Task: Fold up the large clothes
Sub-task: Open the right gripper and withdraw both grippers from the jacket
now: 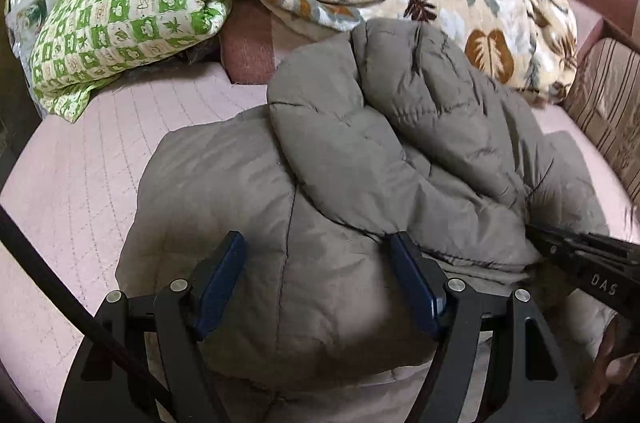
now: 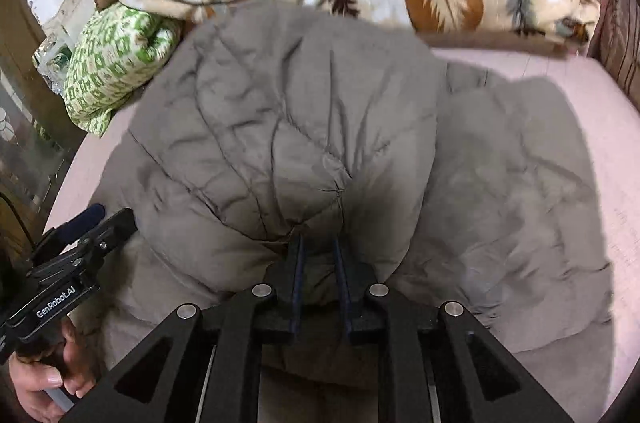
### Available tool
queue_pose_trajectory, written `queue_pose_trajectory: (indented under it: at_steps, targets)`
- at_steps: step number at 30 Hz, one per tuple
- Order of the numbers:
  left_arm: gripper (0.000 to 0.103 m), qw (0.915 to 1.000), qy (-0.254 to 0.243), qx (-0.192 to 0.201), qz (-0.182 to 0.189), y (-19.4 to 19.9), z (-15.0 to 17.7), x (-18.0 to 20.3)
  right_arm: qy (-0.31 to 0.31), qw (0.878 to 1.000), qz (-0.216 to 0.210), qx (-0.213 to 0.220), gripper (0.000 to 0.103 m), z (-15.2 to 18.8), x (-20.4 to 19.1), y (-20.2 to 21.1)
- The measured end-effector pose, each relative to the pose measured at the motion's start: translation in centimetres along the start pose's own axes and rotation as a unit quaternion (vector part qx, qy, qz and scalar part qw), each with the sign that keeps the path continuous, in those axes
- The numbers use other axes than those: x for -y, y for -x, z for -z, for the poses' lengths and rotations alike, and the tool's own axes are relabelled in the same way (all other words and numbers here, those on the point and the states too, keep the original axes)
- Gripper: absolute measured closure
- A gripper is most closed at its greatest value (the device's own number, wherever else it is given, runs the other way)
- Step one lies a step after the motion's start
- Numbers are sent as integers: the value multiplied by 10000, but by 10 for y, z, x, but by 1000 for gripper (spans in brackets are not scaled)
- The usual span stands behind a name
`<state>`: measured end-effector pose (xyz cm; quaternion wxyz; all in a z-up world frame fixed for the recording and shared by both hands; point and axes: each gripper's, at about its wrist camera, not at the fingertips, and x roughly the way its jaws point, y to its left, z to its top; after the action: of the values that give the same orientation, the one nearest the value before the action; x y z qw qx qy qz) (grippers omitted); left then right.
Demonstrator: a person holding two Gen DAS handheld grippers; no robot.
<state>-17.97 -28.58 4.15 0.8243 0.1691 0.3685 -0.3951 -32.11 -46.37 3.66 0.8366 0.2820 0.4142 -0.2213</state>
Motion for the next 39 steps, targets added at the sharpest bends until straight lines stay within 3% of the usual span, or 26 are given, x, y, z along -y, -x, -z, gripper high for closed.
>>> queue_pose_trajectory:
  at_steps: [5, 7, 15, 20, 23, 27, 33, 39]
  targets:
    - [29, 9992, 189, 221, 272, 23, -5, -9, -90, 9994, -278, 183, 85, -2, -2, 29]
    - [29, 9984, 304, 321, 346, 36, -7, -14, -89, 9986, -415, 314, 78, 6, -3, 51]
    - [29, 9975, 302, 528, 346, 99, 18, -23, -214, 9972, -564, 436, 73, 85, 14, 132]
    - [29, 9984, 127, 503, 229, 137, 68, -27, -192, 9976, -499, 431, 72, 133, 29, 164]
    - [29, 9992, 179, 303, 189, 151, 102, -30, -192, 9976, -481, 450, 65, 156, 37, 182]
    - [29, 9998, 195, 34, 11, 168, 153, -32, -223, 9981, -319, 471, 64, 183, 47, 193]
    - [29, 9991, 290, -232, -223, 184, 216, -26, -254, 9985, -332, 352, 64, 219, 46, 192]
    - [29, 9977, 18, -265, -622, 183, 248, -13, -88, 9996, -225, 126, 64, 248, 36, 179]
